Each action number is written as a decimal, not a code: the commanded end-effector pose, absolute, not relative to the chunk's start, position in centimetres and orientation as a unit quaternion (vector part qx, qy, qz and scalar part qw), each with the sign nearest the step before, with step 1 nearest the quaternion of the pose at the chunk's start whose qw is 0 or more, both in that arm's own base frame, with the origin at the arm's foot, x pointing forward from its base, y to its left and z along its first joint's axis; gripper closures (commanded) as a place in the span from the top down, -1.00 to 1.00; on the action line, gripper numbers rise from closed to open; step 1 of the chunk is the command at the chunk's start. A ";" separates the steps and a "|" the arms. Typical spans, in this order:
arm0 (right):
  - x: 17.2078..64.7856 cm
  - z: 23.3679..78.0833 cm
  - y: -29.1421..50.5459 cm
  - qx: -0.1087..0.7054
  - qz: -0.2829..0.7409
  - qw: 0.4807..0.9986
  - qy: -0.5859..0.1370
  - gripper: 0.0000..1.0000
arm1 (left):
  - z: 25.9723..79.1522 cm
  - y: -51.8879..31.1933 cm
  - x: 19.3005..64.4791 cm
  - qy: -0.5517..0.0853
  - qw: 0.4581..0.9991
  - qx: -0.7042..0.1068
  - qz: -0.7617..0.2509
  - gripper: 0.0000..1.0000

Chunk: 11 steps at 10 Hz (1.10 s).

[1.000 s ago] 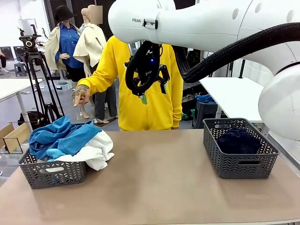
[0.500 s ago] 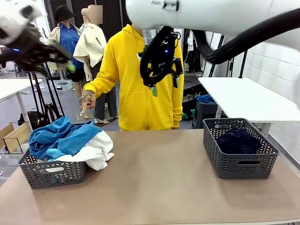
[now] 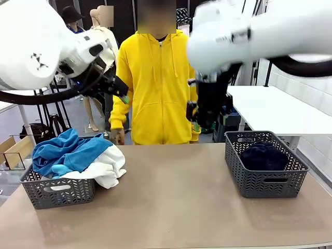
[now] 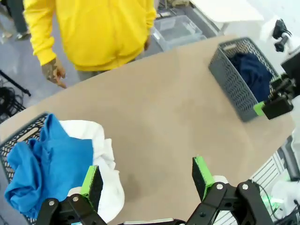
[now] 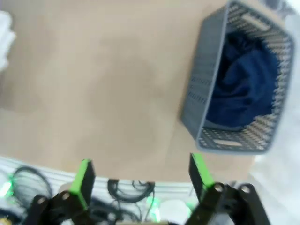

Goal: Sort the tops and bottoms.
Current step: Sort the clothes according to human instructions.

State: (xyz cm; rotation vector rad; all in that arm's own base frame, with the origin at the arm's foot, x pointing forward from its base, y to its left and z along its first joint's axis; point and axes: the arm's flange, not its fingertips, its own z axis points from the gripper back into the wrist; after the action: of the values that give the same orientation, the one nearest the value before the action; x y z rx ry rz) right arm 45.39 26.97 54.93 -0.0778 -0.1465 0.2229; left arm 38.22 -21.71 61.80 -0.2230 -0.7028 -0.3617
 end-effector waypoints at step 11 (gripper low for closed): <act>41.0 53.6 23.7 -0.032 0.039 0.985 -0.165 1.00 | 56.1 -22.4 37.1 -0.276 0.939 -0.073 -0.194 1.00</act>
State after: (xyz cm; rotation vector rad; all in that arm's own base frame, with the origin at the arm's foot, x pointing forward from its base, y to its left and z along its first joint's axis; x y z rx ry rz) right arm 41.09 23.63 53.80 -0.0728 -0.3385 0.0746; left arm 36.96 -22.49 56.10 -0.1457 -0.5555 -0.3893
